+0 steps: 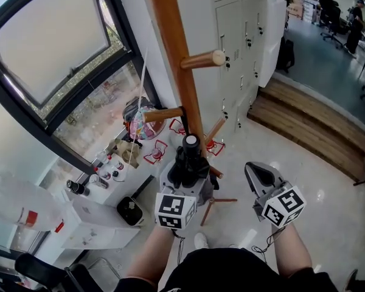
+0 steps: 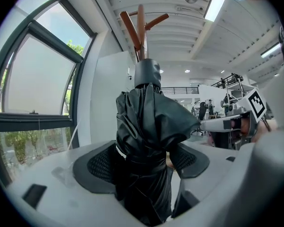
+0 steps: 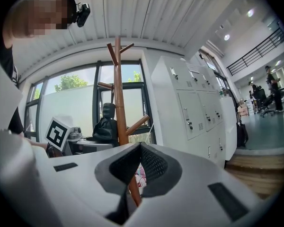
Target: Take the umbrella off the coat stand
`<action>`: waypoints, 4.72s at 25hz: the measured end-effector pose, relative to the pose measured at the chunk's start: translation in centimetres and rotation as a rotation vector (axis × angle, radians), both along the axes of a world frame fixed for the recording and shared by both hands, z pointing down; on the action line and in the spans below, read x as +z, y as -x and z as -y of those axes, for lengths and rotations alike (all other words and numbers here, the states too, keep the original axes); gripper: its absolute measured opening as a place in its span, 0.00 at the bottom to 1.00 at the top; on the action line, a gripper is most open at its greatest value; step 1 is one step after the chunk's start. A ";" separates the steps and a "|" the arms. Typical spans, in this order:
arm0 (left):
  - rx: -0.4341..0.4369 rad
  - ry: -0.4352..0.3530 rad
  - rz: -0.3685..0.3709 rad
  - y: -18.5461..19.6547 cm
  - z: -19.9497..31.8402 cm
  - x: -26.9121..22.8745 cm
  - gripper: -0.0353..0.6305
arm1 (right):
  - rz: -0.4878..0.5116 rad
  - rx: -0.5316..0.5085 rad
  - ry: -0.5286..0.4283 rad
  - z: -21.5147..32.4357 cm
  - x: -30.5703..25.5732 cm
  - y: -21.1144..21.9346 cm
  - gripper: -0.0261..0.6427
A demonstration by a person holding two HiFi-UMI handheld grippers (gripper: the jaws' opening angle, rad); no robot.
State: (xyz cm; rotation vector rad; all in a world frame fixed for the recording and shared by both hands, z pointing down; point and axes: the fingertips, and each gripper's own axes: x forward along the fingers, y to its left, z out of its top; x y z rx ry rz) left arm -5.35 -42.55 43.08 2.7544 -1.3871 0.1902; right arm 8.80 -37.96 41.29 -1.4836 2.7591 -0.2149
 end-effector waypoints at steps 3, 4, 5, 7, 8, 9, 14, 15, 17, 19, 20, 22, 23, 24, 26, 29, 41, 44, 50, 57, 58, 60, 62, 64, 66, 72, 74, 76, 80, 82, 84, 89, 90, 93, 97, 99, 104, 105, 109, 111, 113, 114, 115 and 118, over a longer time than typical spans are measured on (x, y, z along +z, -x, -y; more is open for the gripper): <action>0.016 0.004 0.005 -0.1 0.4 0.1 0.54 | 0.005 0.015 0.002 0.2 0.1 0.0 0.12; 0.022 0.005 0.008 -0.2 0.5 0.2 0.54 | 0.007 0.018 0.001 0.3 0.1 0.0 0.12; 0.027 0.006 0.011 -0.3 0.7 0.3 0.54 | 0.010 0.021 0.000 0.3 0.2 -0.1 0.12; 0.034 0.010 0.017 -0.6 0.9 0.4 0.54 | 0.014 0.028 -0.002 0.5 0.3 -0.3 0.12; 0.036 0.011 0.018 -0.7 1.1 0.5 0.54 | 0.016 0.032 -0.001 0.5 0.3 -0.5 0.12; 0.037 0.012 0.018 -0.8 1.3 0.6 0.54 | 0.016 0.038 0.000 0.6 0.4 -0.7 0.12; 0.043 0.013 0.017 -1.0 1.7 0.8 0.53 | 0.022 0.058 0.006 0.6 0.7 -1.1 0.12; 0.043 0.013 0.016 -0.9 1.8 0.8 0.53 | 0.022 0.061 0.007 0.7 0.7 -1.2 0.12; 0.041 0.011 0.016 -0.9 1.8 0.8 0.53 | 0.024 0.064 0.009 0.7 0.7 -1.2 0.12; 0.045 0.011 0.016 -0.9 1.7 0.8 0.53 | 0.024 0.066 0.012 0.7 0.6 -1.2 0.12; 0.048 0.013 0.014 -0.9 1.6 0.8 0.53 | 0.023 0.065 0.012 0.7 0.6 -1.2 0.12; 0.053 0.016 0.011 -0.9 1.5 0.8 0.52 | 0.021 0.058 0.009 0.6 0.7 -1.0 0.12; 0.053 0.016 0.010 -0.8 1.4 0.8 0.51 | 0.020 0.056 0.009 0.6 0.7 -1.0 0.12; 0.052 0.016 0.011 -0.8 1.4 0.7 0.50 | 0.019 0.054 0.009 0.6 0.7 -1.0 0.12; 0.050 0.016 0.013 -0.8 1.2 0.6 0.49 | 0.018 0.051 0.010 0.5 0.6 -1.0 0.12; 0.046 0.010 0.016 -0.9 1.1 0.0 0.48 | 0.016 0.048 0.009 0.3 0.3 -1.1 0.12; 0.004 -0.006 -0.014 0.0 0.2 -2.8 0.46 | 0.016 0.015 -0.012 -0.7 -0.6 -1.1 0.12; -0.026 -0.027 -0.042 0.8 0.0 -4.1 0.45 | 0.019 -0.001 -0.016 -1.0 -0.7 -0.7 0.12; -0.071 -0.087 -0.069 2.1 -0.7 -7.1 0.45 | 0.023 -0.029 -0.025 -1.4 -1.0 -0.4 0.12; -0.142 -0.099 -0.115 3.8 -2.0 -8.1 0.45 | 0.026 -0.063 -0.035 -2.1 -1.4 -0.4 0.12; -0.153 -0.097 -0.120 4.0 -2.2 -8.1 0.45 | 0.026 -0.070 -0.036 -2.2 -1.4 -0.4 0.12; -0.172 -0.092 -0.126 4.4 -2.7 -8.0 0.45 | 0.025 -0.086 -0.037 -2.4 -1.5 -0.3 0.12; -0.190 -0.086 -0.126 4.7 -3.2 -7.8 0.45 | 0.020 -0.101 -0.035 -2.7 -1.5 -0.1 0.12; -0.207 -0.077 -0.127 5.0 -3.9 -7.3 0.45 | 0.015 -0.122 -0.035 -3.0 -1.4 0.2 0.12; -0.226 -0.067 -0.128 5.2 -4.6 -6.9 0.45 | 0.010 -0.143 -0.033 -3.4 -1.3 0.3 0.12; -0.289 -0.034 -0.128 5.5 -7.1 -5.4 0.45 | 0.001 -0.209 -0.024 -4.4 -1.2 0.5 0.12; -0.311 -0.023 -0.124 5.5 -8.2 -4.8 0.45 | 0.001 -0.237 -0.020 -4.8 -0.9 0.6 0.12; -0.335 -0.013 -0.123 5.4 -9.3 -4.3 0.45 | 0.003 -0.269 -0.017 -5.3 -0.7 0.6 0.12; -0.385 0.009 -0.118 5.0 -11.9 -3.3 0.45 | 0.008 -0.331 -0.005 -6.4 -0.2 0.8 0.12; -0.401 0.029 -0.110 4.8 -13.3 -2.4 0.45 | 0.009 -0.359 0.007 -7.1 0.2 1.0 0.12; -0.417 0.048 -0.102 4.9 -14.7 -1.7 0.45 | 0.013 -0.385 0.015 -7.7 0.5 1.5 0.12; -0.454 0.083 -0.096 5.6 -17.5 0.0 0.45 | 0.025 -0.450 0.028 -8.9 1.2 3.5 0.12; -0.459 0.088 -0.095 5.8 -18.0 0.2 0.45 | 0.025 -0.462 0.031 -9.1 1.3 3.9 0.12; -0.475 0.107 -0.087 6.4 -19.4 0.8 0.45 | 0.031 -0.494 0.039 -9.6 1.5 5.4 0.12; -0.485 0.130 -0.080 7.8 -21.1 1.7 0.45 | 0.036 -0.524 0.051 -10.7 2.0 7.8 0.12; -0.483 0.138 -0.083 8.5 -22.0 2.3 0.45 | 0.034 -0.531 0.060 -11.4 2.4 8.9 0.12; -0.464 0.156 -0.089 10.1 -24.0 3.3 0.45 | 0.018 -0.525 0.074 -13.2 3.0 11.0 0.12; -0.457 0.159 -0.088 10.3 -24.4 3.5 0.45 | 0.015 -0.520 0.073 -13.7 3.0 11.4 0.12; -0.419 0.164 -0.091 10.9 -26.1 3.9 0.45 | -0.001 -0.491 0.068 -15.7 3.0 12.3 0.12; -0.393 0.163 -0.094 11.1 -26.8 3.9 0.45 | -0.006 -0.472 0.062 -16.6 2.8 12.5 0.12; -0.365 0.161 -0.091 11.0 -27.6 4.0 0.45 | -0.009 -0.449 0.056 -17.6 2.6 12.6 0.12; -0.350 0.160 -0.089 10.9 -28.1 4.1 0.45 | -0.010 -0.437 0.053 -18.2 2.5 12.6 0.12; -0.334 0.159 -0.088 10.8 -28.5 4.0 0.45 | -0.012 -0.425 0.051 -18.7 2.4 12.6 0.12; -0.288 0.156 -0.088 10.5 -30.0 4.1 0.45 | -0.019 -0.387 0.047 -20.7 2.4 12.4 0.12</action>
